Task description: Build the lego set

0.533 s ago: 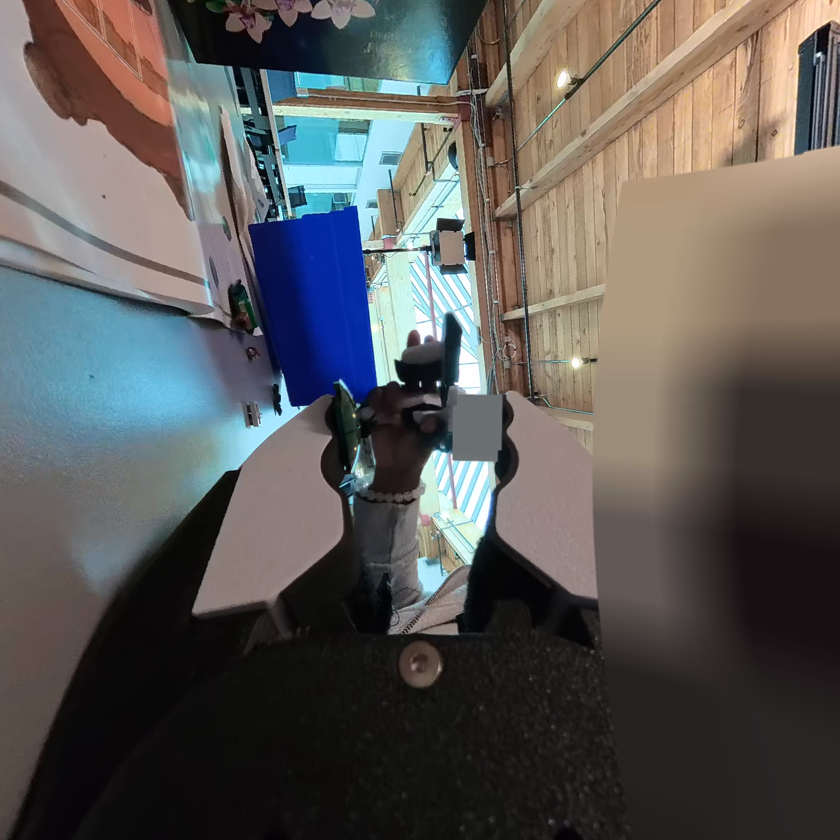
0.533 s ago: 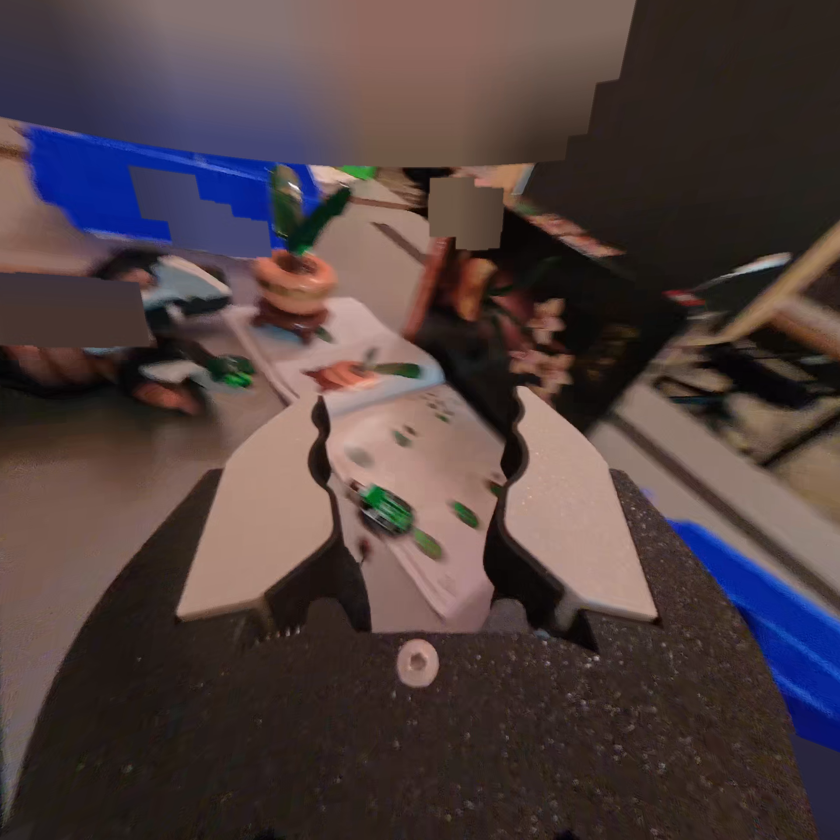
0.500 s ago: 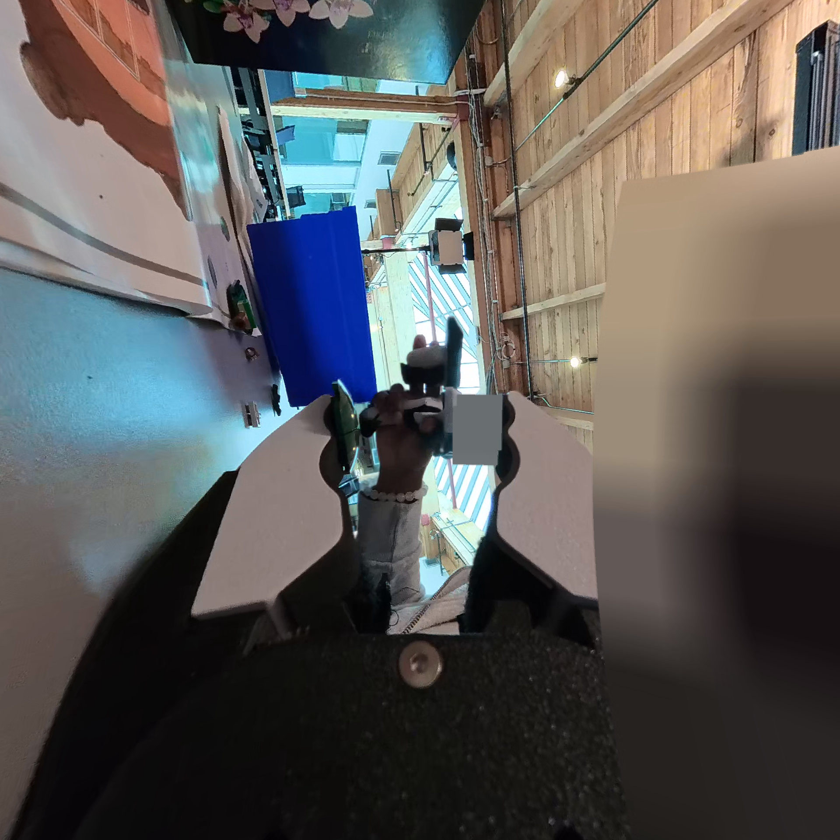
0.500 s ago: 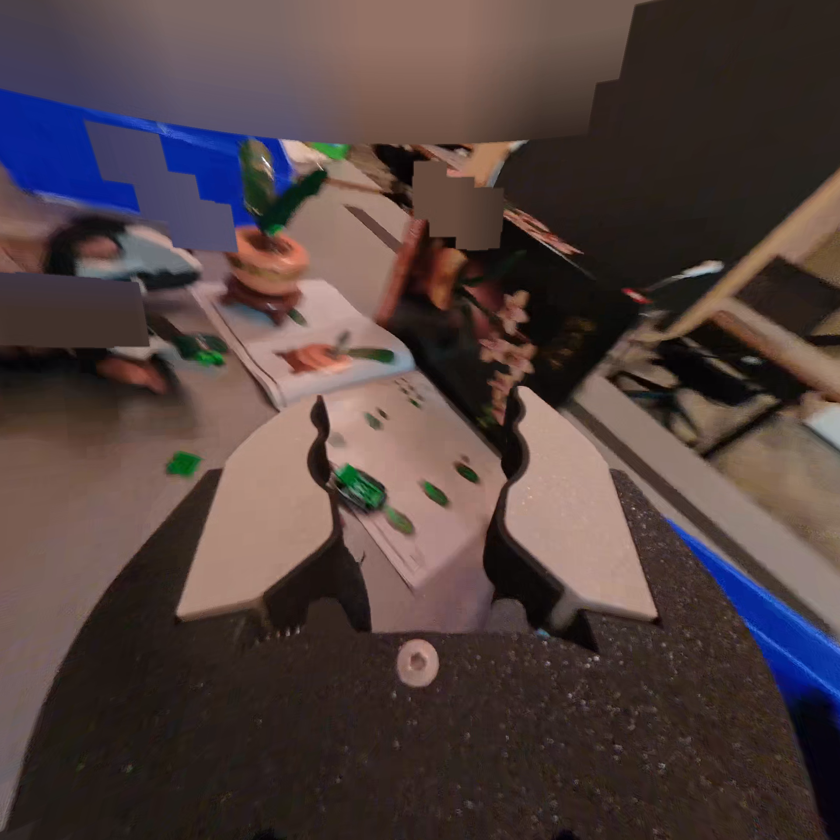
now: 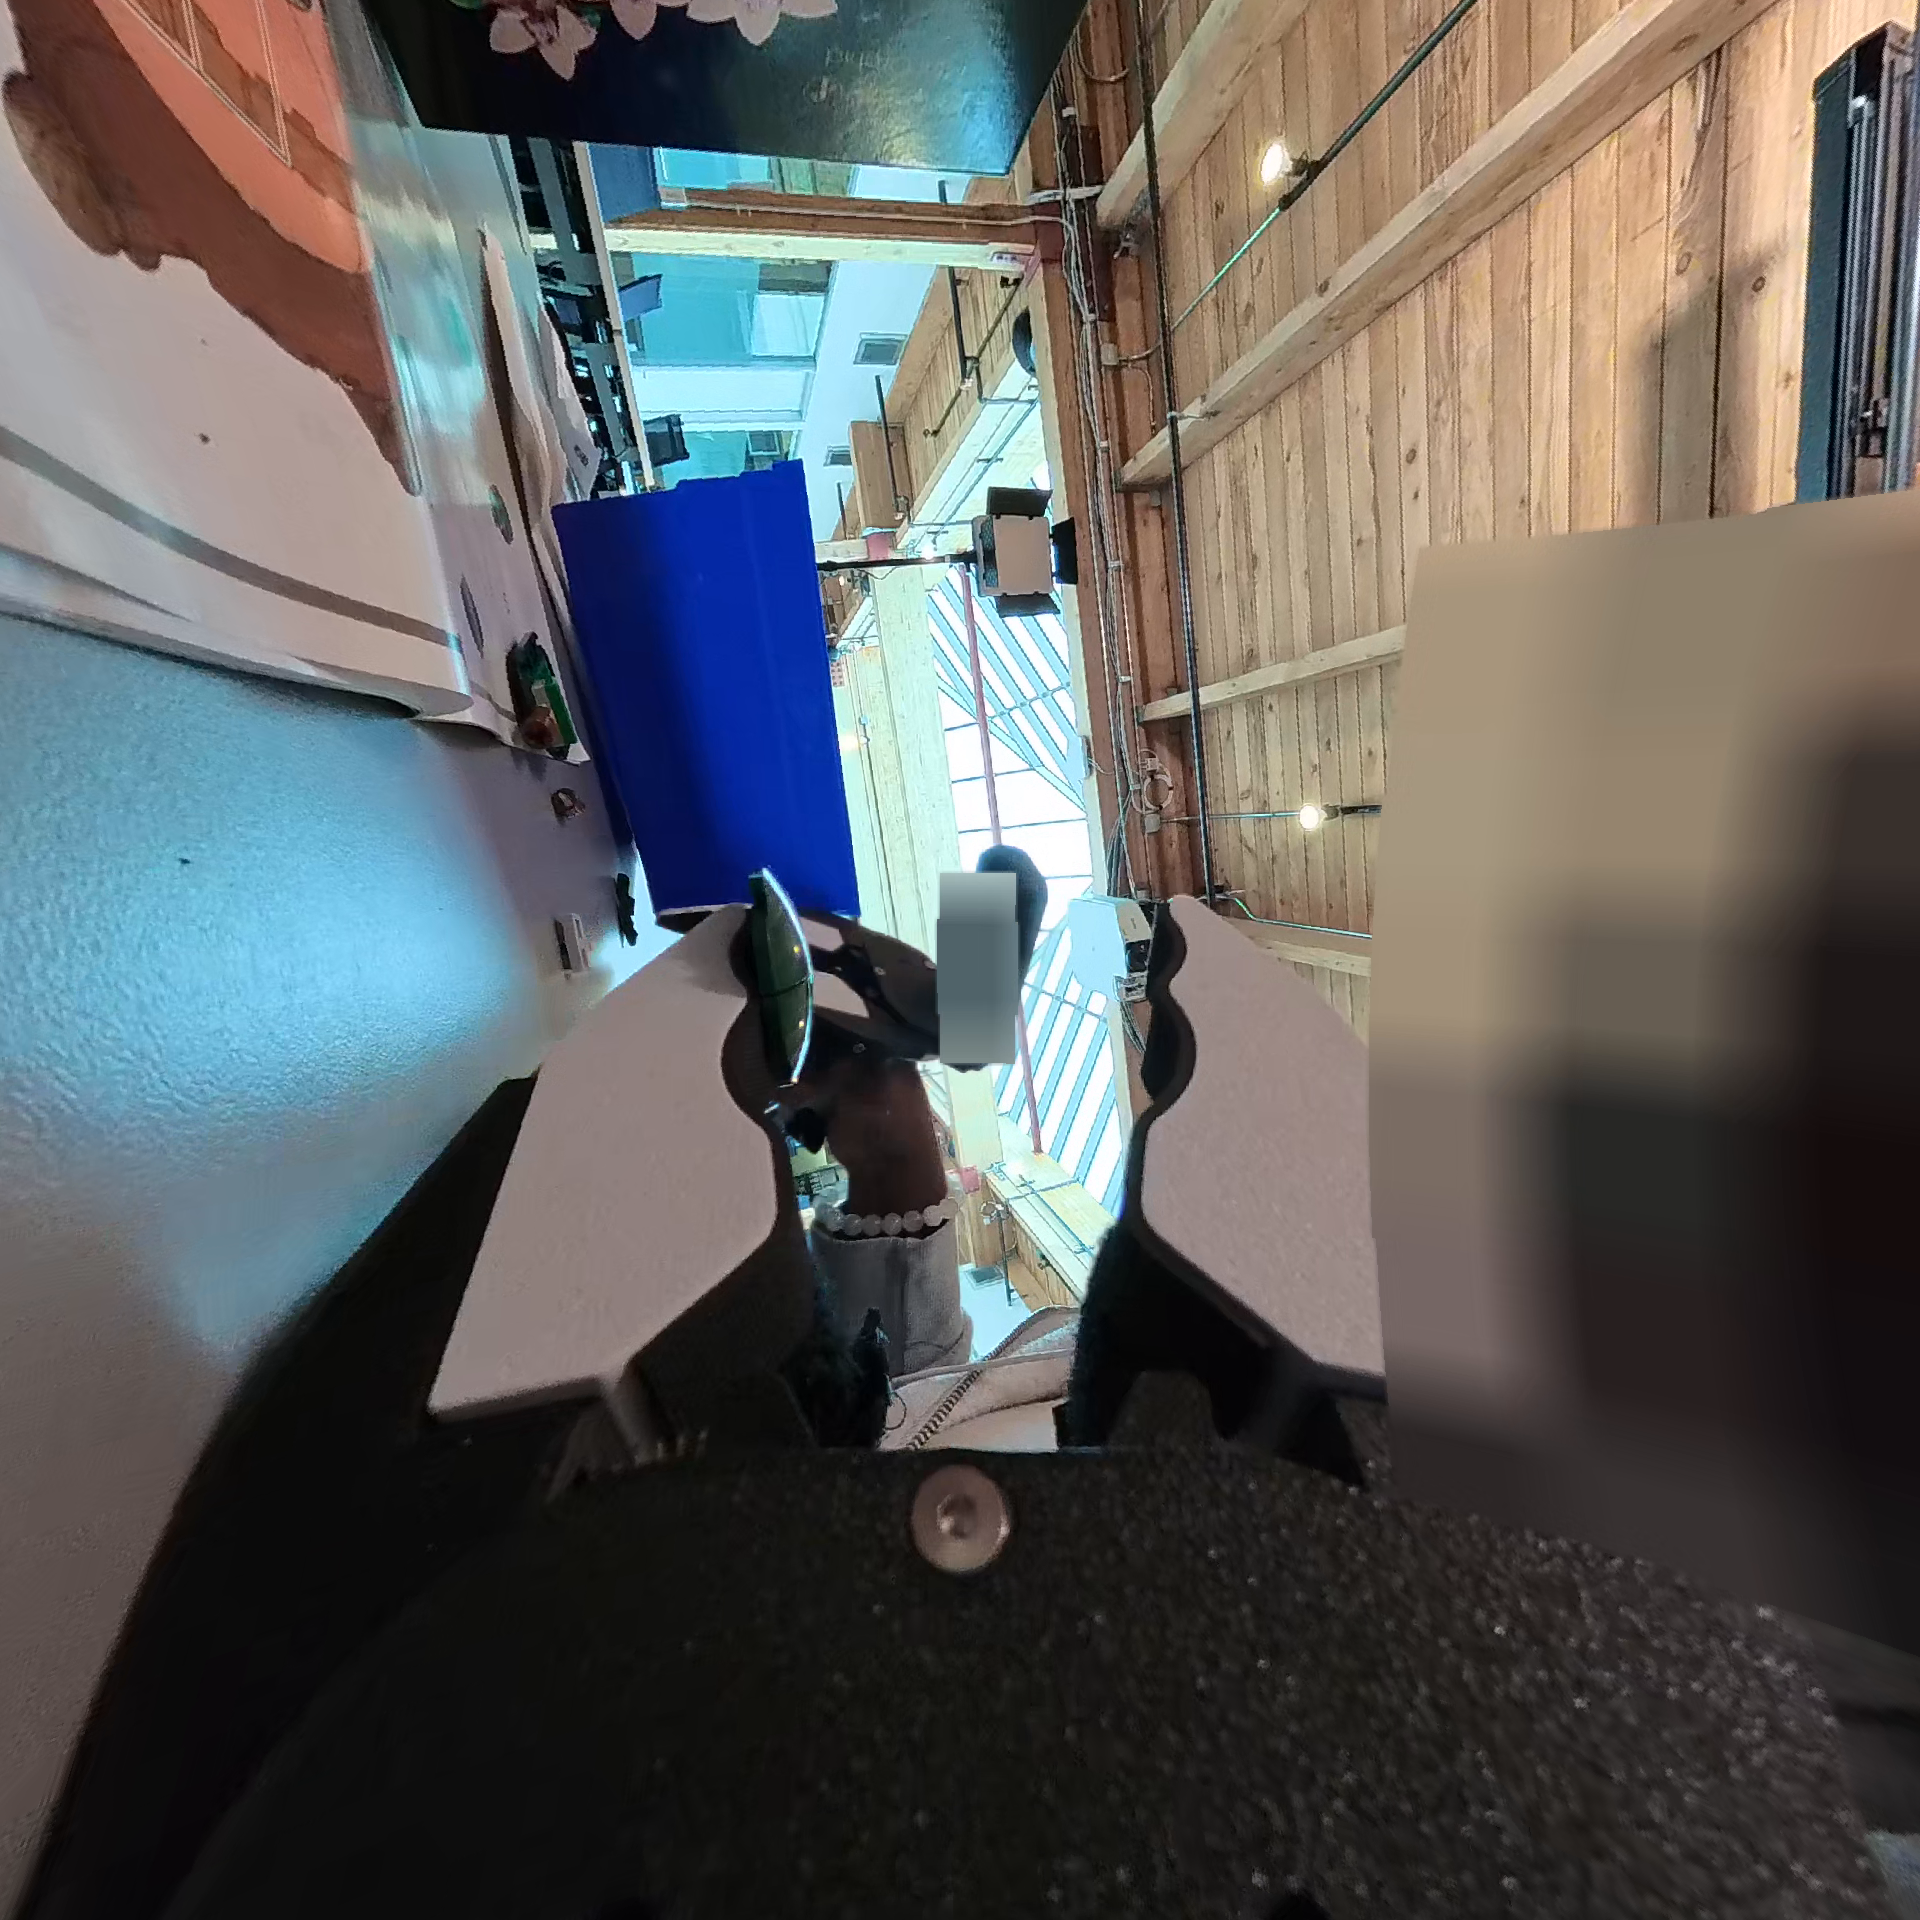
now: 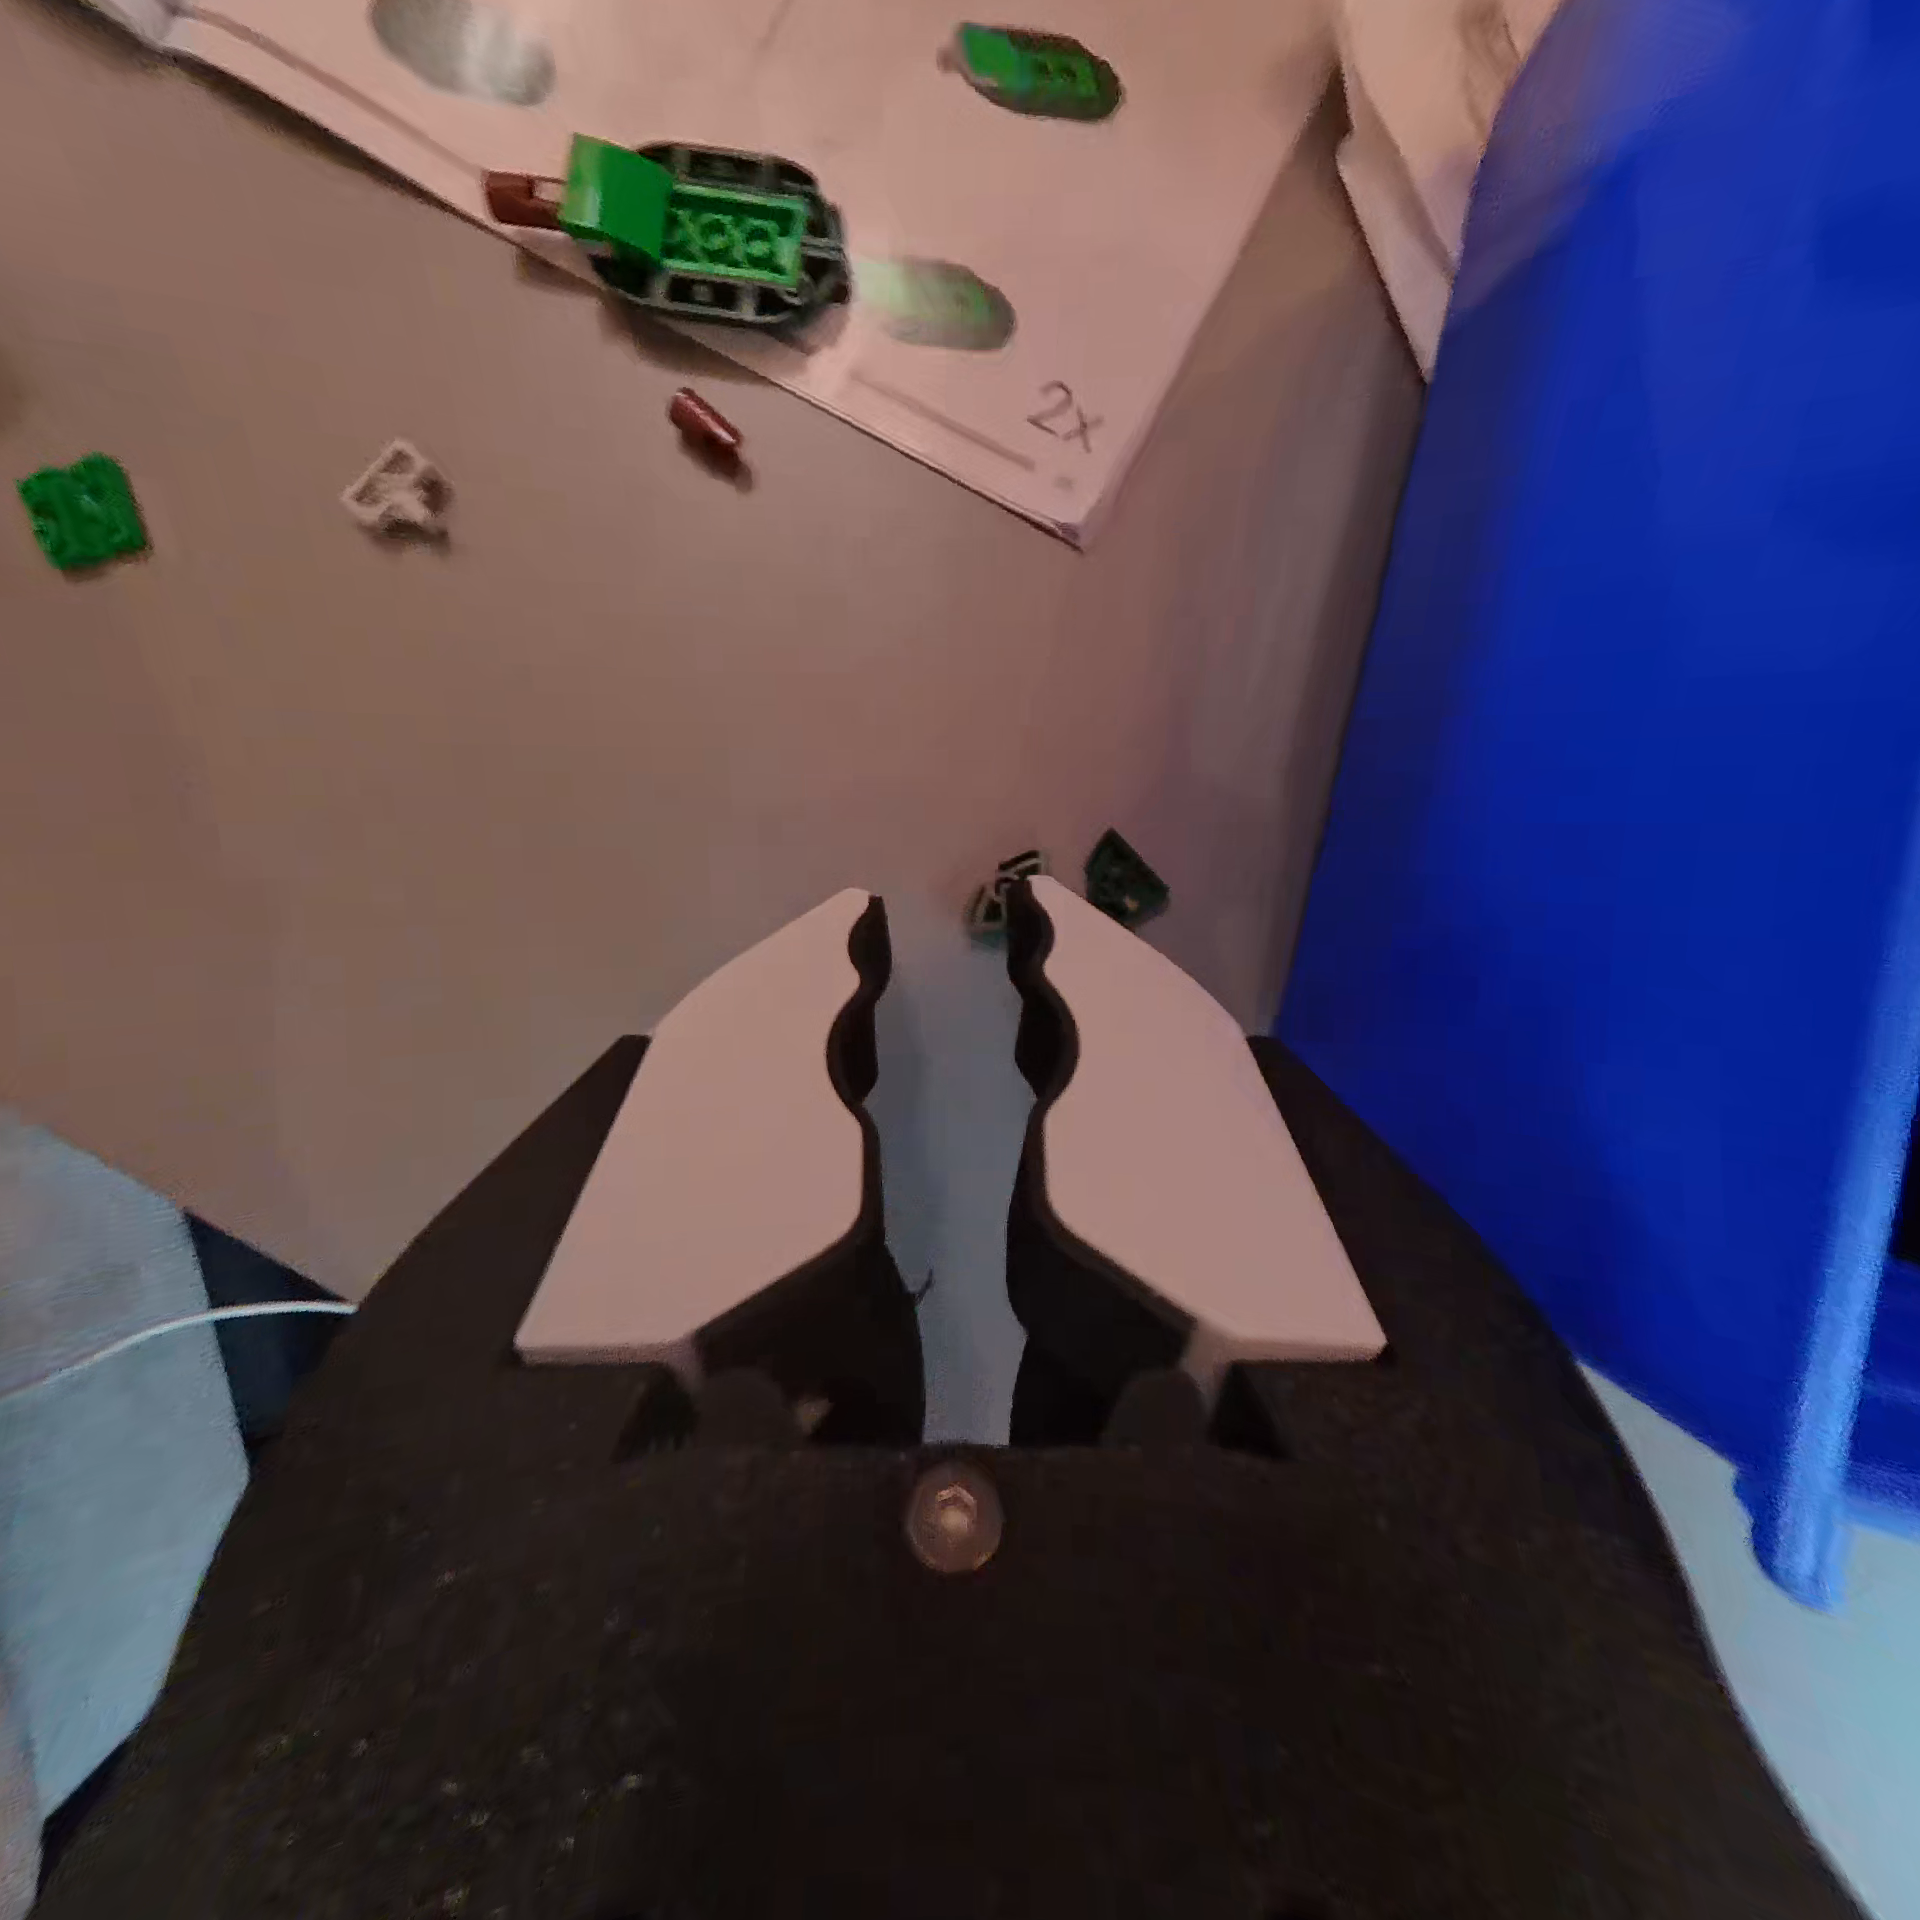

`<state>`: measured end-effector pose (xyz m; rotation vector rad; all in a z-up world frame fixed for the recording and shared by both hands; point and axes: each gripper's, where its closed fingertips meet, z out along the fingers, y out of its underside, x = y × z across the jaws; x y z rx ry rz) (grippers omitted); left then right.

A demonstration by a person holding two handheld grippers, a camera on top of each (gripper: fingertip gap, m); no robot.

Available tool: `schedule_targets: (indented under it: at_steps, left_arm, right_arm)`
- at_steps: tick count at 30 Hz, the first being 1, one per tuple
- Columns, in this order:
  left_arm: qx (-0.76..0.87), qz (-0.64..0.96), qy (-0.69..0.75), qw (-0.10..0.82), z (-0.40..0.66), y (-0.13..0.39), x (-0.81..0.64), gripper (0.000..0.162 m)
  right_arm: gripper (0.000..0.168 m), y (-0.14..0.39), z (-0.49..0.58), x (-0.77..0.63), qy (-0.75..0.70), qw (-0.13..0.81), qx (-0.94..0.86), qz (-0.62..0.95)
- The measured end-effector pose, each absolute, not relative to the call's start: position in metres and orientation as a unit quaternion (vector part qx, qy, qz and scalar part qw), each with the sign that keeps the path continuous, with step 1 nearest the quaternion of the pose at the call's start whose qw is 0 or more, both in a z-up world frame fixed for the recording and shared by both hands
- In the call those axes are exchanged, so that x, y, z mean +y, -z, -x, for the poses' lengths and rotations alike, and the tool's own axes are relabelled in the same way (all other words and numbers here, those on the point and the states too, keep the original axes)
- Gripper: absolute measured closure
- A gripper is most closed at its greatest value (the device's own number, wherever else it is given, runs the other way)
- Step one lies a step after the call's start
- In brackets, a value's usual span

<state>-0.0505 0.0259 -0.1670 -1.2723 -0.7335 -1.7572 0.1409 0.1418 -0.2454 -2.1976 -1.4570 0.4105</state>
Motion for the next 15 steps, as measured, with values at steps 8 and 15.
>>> schedule_targets:
  at_steps: [8,15]
  left_arm:
    - [-0.291,0.505,0.698,0.416,0.051,0.167,0.027,0.094]
    - [-0.289,0.502,0.700,0.417,0.050,0.166,0.027,0.094]
  right_arm:
    - [0.155,0.256,-0.137,0.147,-0.159,0.224,-0.496,0.824]
    - [0.159,0.224,-0.078,0.128,-0.262,0.271,-0.560,0.738]
